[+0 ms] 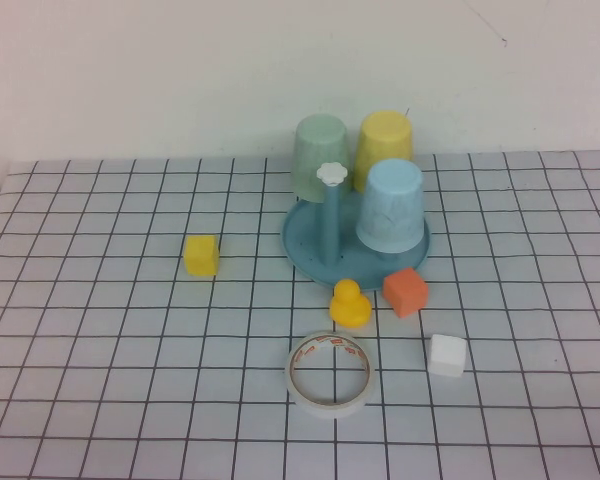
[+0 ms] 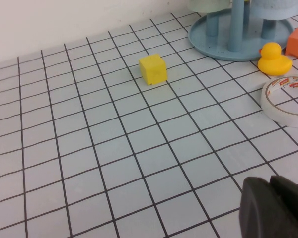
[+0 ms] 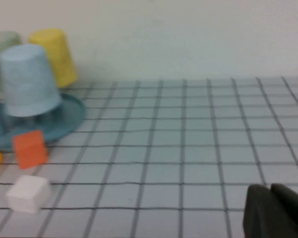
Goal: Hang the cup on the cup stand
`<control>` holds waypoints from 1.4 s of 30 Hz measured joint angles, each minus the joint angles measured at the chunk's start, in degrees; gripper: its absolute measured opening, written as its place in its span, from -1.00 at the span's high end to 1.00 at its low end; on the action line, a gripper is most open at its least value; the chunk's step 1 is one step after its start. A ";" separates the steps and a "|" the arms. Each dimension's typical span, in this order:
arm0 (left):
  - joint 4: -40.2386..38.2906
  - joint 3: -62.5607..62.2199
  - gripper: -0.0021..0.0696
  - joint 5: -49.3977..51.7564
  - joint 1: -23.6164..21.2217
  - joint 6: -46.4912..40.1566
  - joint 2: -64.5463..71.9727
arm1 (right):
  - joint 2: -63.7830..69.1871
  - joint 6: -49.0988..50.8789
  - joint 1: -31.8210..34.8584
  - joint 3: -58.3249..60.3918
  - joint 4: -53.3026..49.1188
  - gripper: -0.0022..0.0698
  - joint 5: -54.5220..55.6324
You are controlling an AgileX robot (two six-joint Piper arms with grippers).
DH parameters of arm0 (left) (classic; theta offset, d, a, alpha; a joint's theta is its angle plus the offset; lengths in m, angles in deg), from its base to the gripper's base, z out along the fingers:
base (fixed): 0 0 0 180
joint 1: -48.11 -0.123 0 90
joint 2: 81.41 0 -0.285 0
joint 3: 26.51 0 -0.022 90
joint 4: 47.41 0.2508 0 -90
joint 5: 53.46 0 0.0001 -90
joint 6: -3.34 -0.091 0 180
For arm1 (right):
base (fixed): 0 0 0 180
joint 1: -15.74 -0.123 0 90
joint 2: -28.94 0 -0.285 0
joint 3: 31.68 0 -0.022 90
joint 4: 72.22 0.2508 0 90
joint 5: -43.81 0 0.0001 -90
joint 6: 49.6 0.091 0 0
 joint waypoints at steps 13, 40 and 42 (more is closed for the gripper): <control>-0.08 0.00 0.95 0.00 0.20 0.00 0.00 | -6.70 13.18 10.80 3.05 -8.45 0.94 -12.14; -0.46 0.00 0.95 0.00 0.20 0.00 0.00 | -6.70 23.67 3.38 3.05 -14.02 0.94 -12.49; -0.46 0.00 0.95 0.00 0.20 0.00 0.00 | -6.70 23.67 3.38 3.05 -14.02 0.94 -12.58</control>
